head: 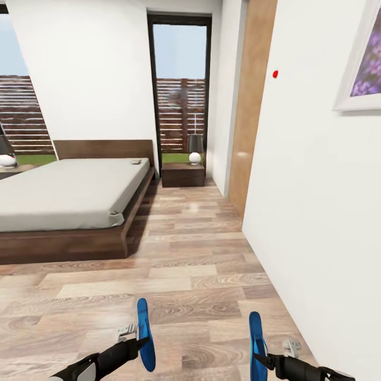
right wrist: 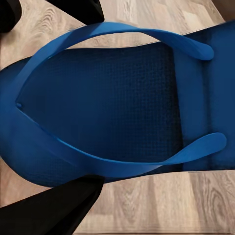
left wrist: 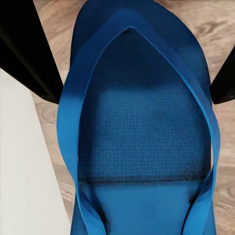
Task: In the bedroom, move the book from the bed onto either nightstand, and place the two sandals side by side next to the bed.
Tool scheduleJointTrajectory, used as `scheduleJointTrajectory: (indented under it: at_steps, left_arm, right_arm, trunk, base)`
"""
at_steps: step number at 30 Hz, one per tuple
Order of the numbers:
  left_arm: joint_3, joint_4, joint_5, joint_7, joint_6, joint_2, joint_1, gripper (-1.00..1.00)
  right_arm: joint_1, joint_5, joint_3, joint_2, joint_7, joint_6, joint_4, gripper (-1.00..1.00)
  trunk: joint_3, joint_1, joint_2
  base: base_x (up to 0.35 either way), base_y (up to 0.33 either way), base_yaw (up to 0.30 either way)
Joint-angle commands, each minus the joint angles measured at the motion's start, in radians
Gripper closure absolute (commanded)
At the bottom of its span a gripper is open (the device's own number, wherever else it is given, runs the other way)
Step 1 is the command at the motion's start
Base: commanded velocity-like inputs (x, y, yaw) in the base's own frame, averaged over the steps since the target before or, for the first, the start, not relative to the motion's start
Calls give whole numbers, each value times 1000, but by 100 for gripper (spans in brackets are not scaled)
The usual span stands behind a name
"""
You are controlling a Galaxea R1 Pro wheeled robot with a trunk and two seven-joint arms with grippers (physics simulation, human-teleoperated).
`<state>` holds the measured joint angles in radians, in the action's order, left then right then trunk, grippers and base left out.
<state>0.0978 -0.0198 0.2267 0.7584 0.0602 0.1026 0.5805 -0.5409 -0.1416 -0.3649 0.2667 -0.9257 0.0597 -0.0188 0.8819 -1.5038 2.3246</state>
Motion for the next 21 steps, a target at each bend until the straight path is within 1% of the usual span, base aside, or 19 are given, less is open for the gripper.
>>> scheduleJointTrajectory:
  at_steps: [1,16,21]
  left_arm:
    - [10,1,-5,3,4,0,1,100]
    - [10,1,-4,4,4,0,1,100]
    - [10,1,-4,4,4,0,1,100]
  right_arm:
    - [-1,-10,-9,0,-2,6,0,100]
    - [-1,-9,-9,0,-4,6,0,100]
    - [-1,-9,-9,0,-4,6,0,100]
  trunk:
    - [1,0,0]
    - [1,0,0]
    - [1,0,0]
  base:
    - [325,-85,0]
    - [321,-78,1]
    - [97,-11,176]
